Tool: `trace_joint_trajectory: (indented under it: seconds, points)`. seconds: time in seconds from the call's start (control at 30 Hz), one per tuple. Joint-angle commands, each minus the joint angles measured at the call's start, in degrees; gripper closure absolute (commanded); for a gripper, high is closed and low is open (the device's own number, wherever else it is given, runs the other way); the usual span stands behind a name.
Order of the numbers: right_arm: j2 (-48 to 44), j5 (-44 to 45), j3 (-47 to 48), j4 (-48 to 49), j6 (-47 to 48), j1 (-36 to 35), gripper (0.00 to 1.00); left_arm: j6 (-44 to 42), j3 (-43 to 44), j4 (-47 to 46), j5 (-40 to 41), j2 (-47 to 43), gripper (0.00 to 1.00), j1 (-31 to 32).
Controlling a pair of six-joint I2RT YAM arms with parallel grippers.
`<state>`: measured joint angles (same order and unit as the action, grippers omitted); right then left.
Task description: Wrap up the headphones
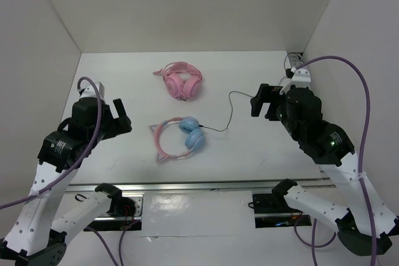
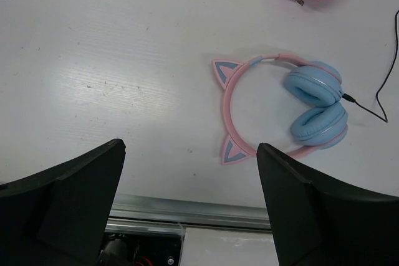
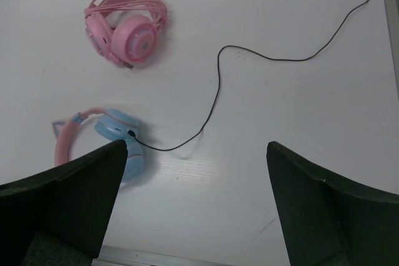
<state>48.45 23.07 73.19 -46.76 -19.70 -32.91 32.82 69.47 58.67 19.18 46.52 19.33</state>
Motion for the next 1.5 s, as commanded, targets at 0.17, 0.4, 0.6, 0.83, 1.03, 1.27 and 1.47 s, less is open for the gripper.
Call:
trace_joint_trajectory:
  seconds: [0.17, 0.4, 0.6, 0.83, 1.03, 1.27, 1.47]
  points:
    - [-1.94, 0.4, -0.67, 3.51, -0.86, -0.14, 0.0, -1.27, 0.83, -1.55, -3.7, -0.47, 0.0, 0.18]
    - [-0.55, -0.92, -2.08, 4.14, -2.17, -0.14, 0.0, 5.14, -7.73, -12.22, -18.01, 2.86, 0.0, 0.7]
    - [0.16, -8.73, -5.95, 8.17, -2.71, -0.14, 0.0, 17.27, -18.91, -23.4, -13.04, 15.5, 0.0, 7.64]
    - [-0.36, -14.19, -8.14, 10.99, -2.71, -0.14, 0.0, 22.02, -22.89, -30.37, -8.64, 28.61, 0.0, 7.65]
    - [-1.6, -15.25, -8.68, 11.52, -2.71, -0.14, 0.0, 25.45, -25.25, -33.53, -6.0, 36.0, 0.14, 8.7]
    - [-2.65, -16.56, -9.2, 13.1, -2.71, -0.14, 0.0, 26.77, -27.63, -33.9, -5.66, 39.35, 0.91, 10.98]
    - [-4.05, -24.36, -12.1, 18.78, -1.22, -0.14, 0.0, 25.01, -23.53, -22.05, -0.74, 32.6, 1.0, 12.56]
